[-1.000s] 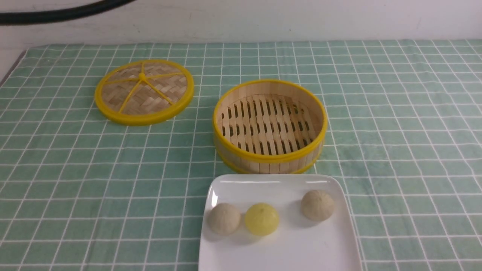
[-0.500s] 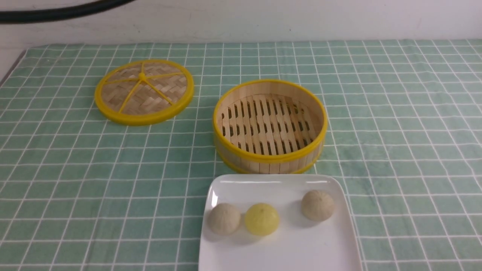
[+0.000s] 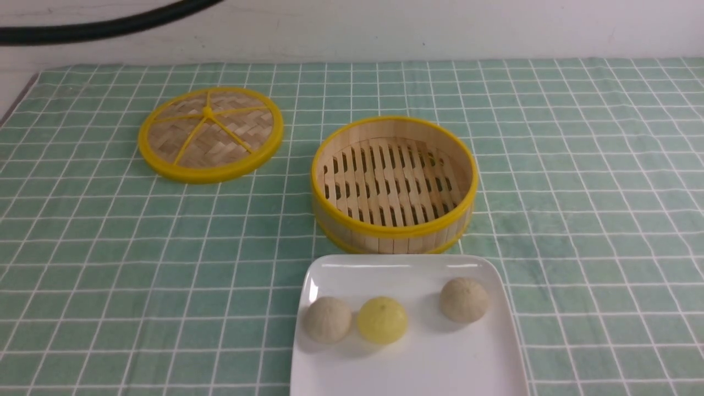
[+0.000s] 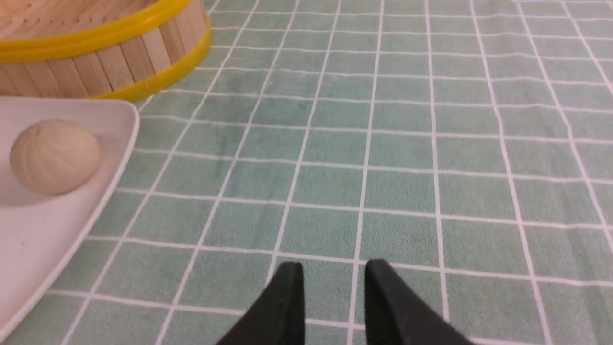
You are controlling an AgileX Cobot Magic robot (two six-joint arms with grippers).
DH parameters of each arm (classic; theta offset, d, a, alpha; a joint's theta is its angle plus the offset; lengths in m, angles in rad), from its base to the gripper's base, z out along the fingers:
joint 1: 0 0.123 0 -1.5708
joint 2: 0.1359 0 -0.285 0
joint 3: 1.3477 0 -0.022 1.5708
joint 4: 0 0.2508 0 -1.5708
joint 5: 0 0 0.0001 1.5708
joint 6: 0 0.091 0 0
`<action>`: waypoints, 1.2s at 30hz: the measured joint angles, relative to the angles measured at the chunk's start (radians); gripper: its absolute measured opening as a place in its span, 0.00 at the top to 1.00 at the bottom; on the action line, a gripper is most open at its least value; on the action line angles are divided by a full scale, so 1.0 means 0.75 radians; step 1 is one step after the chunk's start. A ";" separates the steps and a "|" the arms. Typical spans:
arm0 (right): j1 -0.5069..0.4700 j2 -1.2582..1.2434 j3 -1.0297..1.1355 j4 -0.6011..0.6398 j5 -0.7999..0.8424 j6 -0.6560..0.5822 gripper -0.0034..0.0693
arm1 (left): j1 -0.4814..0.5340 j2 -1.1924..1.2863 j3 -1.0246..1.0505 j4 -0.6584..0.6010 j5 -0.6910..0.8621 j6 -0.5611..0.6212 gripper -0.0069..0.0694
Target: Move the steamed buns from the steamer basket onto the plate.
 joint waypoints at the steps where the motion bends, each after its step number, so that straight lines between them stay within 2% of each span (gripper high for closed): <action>1: 0.000 0.000 0.001 -0.003 -0.008 0.000 0.66 | 0.000 0.000 0.000 -0.003 0.000 0.000 0.54; 10: 0.000 0.000 0.004 -0.003 -0.028 0.000 0.65 | 0.000 0.001 0.000 -0.066 0.007 0.003 0.54; 16: 0.000 0.000 0.006 -0.003 -0.030 0.000 0.64 | 0.000 0.011 0.000 -0.115 0.007 0.080 0.54; 22: 0.000 0.000 0.006 -0.003 -0.031 0.000 0.64 | 0.000 0.035 0.000 -0.076 0.007 0.095 0.54; 30: 0.000 0.000 0.006 -0.003 -0.036 0.000 0.63 | 0.000 0.131 0.000 -0.072 0.007 0.038 0.54; 36: 0.000 0.000 0.006 -0.004 -0.036 0.000 0.63 | 0.000 0.290 0.025 0.062 -0.088 0.056 0.54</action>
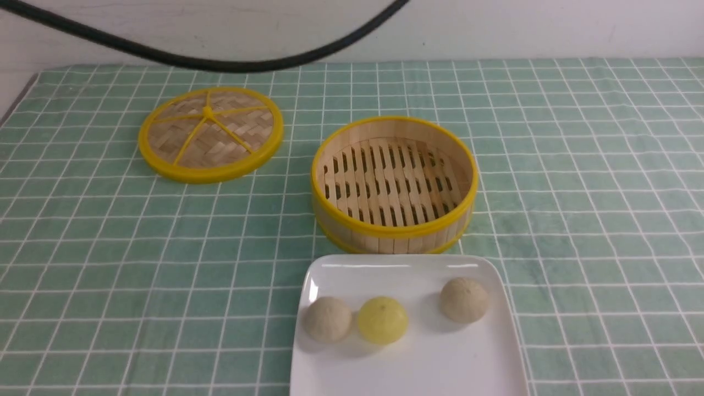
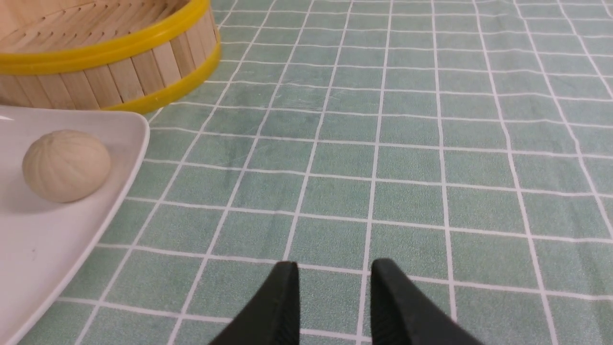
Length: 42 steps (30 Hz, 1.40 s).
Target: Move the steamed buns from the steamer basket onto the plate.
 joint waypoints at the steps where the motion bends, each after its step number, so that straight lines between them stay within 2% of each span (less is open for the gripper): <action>1: 0.000 0.000 0.000 -0.001 -0.001 0.000 0.63 | 0.000 0.014 0.025 0.020 -0.027 0.000 0.54; 4: 0.000 0.000 0.000 -0.003 -0.001 0.000 0.63 | 0.000 0.025 0.165 0.083 -0.144 0.003 0.54; 8: 0.000 0.000 0.000 -0.003 -0.001 0.000 0.63 | 0.011 -0.114 0.638 0.180 -0.483 -0.053 0.54; 9: 0.000 0.000 0.000 -0.003 -0.001 0.000 0.63 | 0.014 -0.123 0.664 0.183 -0.499 -0.058 0.54; 10: 0.000 0.000 0.000 -0.003 -0.002 0.000 0.63 | 0.046 -0.195 0.867 0.189 -0.609 -0.099 0.54; 13: 0.000 0.000 0.000 -0.003 -0.002 -0.001 0.63 | 0.185 -0.354 1.229 0.163 -0.833 -0.204 0.54; 15: 0.000 0.000 0.000 -0.003 -0.002 -0.001 0.63 | 0.271 -0.422 1.365 0.127 -0.926 -0.236 0.55; 17: 0.000 0.000 0.000 -0.003 -0.002 -0.001 0.63 | 0.418 -0.538 1.646 0.065 -1.065 -0.243 0.55; 18: 0.000 0.000 0.000 -0.003 -0.002 -0.001 0.63 | 0.430 -0.538 1.666 0.065 -1.074 -0.243 0.55; 21: 0.000 0.000 0.000 -0.003 -0.002 -0.001 0.63 | 0.639 -0.705 2.002 0.043 -1.232 -0.194 0.55; 22: 0.000 0.000 0.000 -0.003 -0.002 -0.001 0.63 | 0.650 -0.713 2.036 0.043 -1.237 -0.191 0.55; 25: 0.000 0.000 0.000 -0.003 -0.002 -0.001 0.63 | 0.833 -0.863 2.316 0.038 -1.352 -0.176 0.55; 29: 0.000 0.000 0.000 -0.003 -0.002 -0.001 0.63 | 0.951 -1.028 2.542 0.021 -1.464 -0.175 0.55; 36: 0.000 0.000 0.000 -0.003 -0.002 -0.001 0.63 | 0.968 -1.378 2.773 0.000 -1.513 -0.168 0.55; 42: 0.000 0.000 0.000 -0.003 -0.002 -0.001 0.63 | 0.968 -1.647 2.829 0.000 -1.398 -0.165 0.55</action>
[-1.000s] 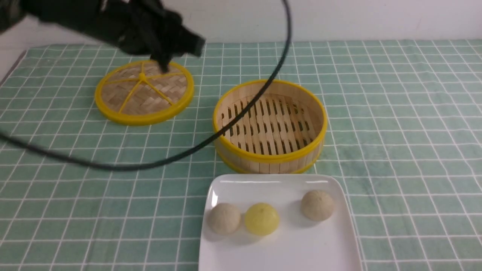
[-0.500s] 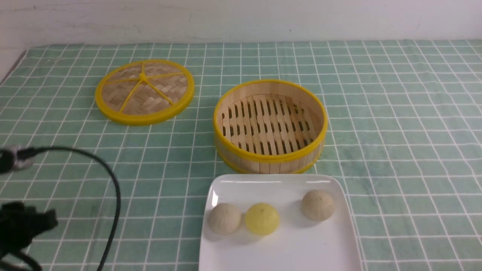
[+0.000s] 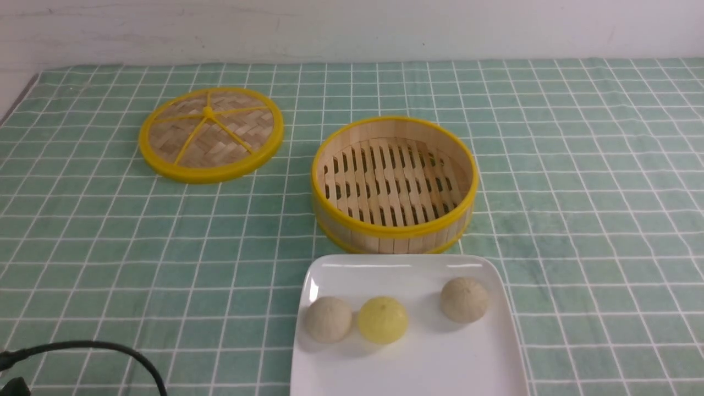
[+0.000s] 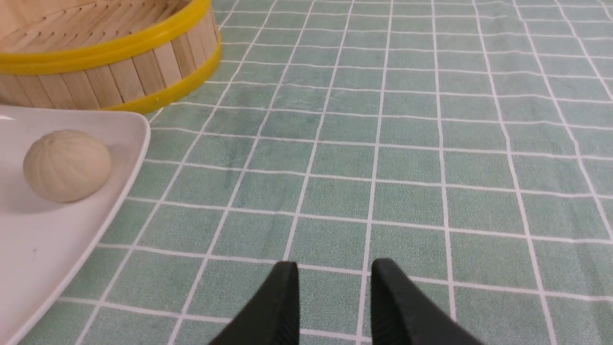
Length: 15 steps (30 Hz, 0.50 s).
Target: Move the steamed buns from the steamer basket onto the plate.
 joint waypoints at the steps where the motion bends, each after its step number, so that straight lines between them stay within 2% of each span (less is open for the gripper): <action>1: 0.000 0.000 0.000 0.000 0.000 0.001 0.63 | 0.000 -0.036 0.002 0.000 0.026 0.000 0.55; 8: 0.000 0.000 0.000 0.000 0.000 0.004 0.63 | -0.028 -0.239 0.006 0.000 0.212 0.004 0.55; 15: 0.000 0.000 0.000 0.000 0.000 0.004 0.63 | -0.036 -0.427 0.006 0.000 0.305 0.004 0.55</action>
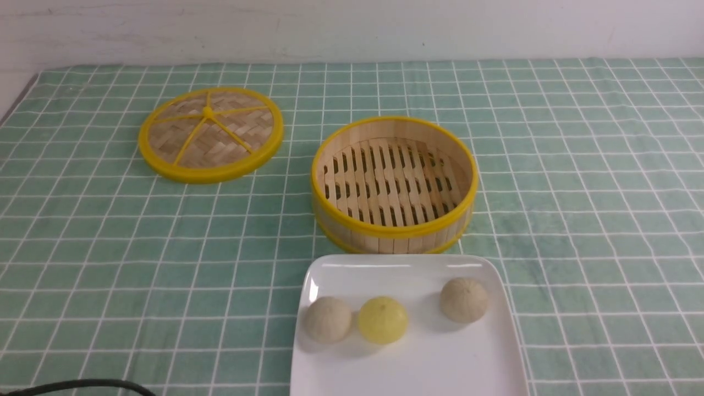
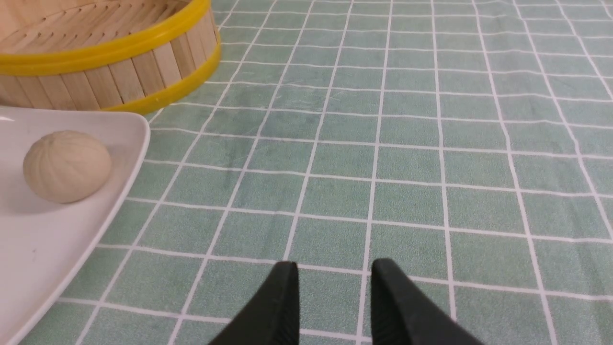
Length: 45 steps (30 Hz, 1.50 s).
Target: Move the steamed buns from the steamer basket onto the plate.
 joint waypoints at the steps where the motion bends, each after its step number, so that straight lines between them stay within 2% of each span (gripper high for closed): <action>1: 0.000 0.000 0.000 0.000 0.000 0.000 0.63 | 0.000 -0.025 0.000 0.007 0.010 0.001 0.55; 45: 0.000 0.000 0.000 0.000 0.000 -0.002 0.62 | 0.000 -0.101 -0.001 0.012 0.030 0.000 0.55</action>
